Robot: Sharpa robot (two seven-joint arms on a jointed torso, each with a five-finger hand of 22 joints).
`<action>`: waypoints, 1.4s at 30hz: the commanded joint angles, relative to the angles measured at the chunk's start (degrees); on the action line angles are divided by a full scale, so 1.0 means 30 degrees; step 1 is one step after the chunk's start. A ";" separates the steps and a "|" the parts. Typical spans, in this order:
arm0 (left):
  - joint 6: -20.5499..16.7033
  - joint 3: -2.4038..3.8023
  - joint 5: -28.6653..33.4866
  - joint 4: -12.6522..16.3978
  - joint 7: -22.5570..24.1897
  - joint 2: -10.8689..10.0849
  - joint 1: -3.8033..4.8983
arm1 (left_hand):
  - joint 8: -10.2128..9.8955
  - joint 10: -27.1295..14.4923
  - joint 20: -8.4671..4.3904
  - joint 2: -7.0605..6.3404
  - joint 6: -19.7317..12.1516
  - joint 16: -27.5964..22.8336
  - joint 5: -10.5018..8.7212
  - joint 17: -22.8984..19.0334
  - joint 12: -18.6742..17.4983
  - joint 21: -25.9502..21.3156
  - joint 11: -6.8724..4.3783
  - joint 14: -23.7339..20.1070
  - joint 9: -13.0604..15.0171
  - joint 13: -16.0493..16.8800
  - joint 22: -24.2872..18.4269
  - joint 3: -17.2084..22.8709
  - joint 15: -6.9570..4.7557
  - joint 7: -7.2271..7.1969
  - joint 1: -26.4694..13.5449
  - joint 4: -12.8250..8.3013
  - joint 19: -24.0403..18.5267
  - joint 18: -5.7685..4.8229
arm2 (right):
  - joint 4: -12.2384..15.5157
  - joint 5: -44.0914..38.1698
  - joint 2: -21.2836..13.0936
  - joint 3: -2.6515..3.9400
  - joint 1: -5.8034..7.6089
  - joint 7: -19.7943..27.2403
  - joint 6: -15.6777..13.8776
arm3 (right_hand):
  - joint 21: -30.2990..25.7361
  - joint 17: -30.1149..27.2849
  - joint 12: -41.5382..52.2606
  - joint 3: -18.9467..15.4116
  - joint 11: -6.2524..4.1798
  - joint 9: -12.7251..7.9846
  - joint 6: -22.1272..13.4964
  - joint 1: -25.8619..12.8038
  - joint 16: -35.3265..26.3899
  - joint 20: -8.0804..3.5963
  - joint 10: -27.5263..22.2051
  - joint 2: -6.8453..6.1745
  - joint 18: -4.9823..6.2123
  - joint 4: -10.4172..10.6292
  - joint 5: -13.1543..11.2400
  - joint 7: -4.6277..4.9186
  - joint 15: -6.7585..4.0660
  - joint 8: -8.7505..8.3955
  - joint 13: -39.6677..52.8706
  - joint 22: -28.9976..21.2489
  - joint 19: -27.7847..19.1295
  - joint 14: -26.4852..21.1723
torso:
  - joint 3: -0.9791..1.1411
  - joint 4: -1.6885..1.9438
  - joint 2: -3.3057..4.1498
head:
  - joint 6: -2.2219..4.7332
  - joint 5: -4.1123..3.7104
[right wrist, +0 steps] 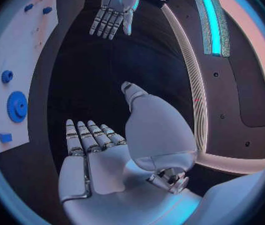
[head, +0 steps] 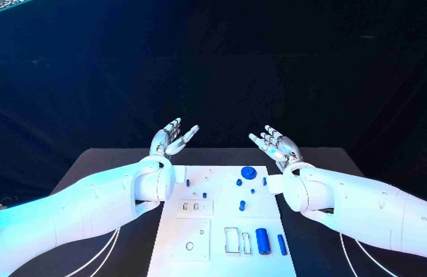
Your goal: Assemble the parts on the task board
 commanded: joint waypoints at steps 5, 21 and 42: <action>0.2237 -0.0006 0.0045 -0.0643 0.0681 0.0328 0.0111 | 0.0145 0.0259 0.0262 -0.0105 0.0296 0.0092 0.0103 0.0046 0.0098 0.0145 0.0080 0.0129 0.0068 0.0033 0.0045 0.0096 0.0229 0.1336 0.1051 0.0287 0.0180 0.0337 | -0.1406 -0.0184 0.0711 -0.0500 0.0467 -0.0944 0.4907 | 0.0131 0.0057 0.0111 0.0131 0.0311 0.0053 0.0309 0.0971 0.0150 0.0285 0.0139 -0.0069 0.0424 0.0197 0.0239 0.3179 0.0333 0.0100 0.0042 0.0048 0.0112 0.0140 | 0.0000 -0.0010 0.0003 | -0.0002 0.0001; 0.3090 -0.0003 0.0068 0.0531 0.0890 -0.0816 0.0132 | 0.0433 0.1582 0.0303 0.0444 0.1349 0.0507 0.0076 0.0358 0.0286 0.0440 0.0565 0.1885 0.0278 0.0168 0.0172 0.0532 0.0558 0.1783 0.1233 0.0241 0.0735 0.0547 | -0.1030 -0.4767 -0.0748 -0.0577 0.0913 -0.0393 0.3575 | 0.1487 0.1096 0.1173 0.1577 0.0362 0.1140 0.5373 0.3121 0.1719 0.0242 0.6388 -0.0773 0.0473 -0.2220 -0.0011 0.3155 0.0301 0.1728 0.0595 0.0709 0.2478 0.6068 | 0.0032 0.0050 0.0091 | -0.0345 0.0071; 0.5307 0.0194 -0.2576 0.5097 0.0060 -0.4768 0.0522 | 0.4470 1.5850 -0.0720 -0.0063 1.1420 0.7705 0.0101 0.5710 0.2664 0.6363 -0.0137 1.5451 0.3060 0.1037 0.2743 0.2982 -0.1601 0.1482 0.2957 -0.0185 1.1466 0.2169 | -0.1268 -2.1153 -0.1489 -0.0369 0.2816 -0.5190 0.3971 | 1.4351 0.5410 0.0894 0.5025 -0.2498 0.2615 1.6410 0.2273 0.7660 -0.2530 1.9859 -0.2447 0.1939 -0.5944 -0.0215 0.1223 -0.3835 0.3991 0.0961 0.7742 1.3244 2.1915 | -0.0323 0.0019 0.1322 | -0.0349 -0.0246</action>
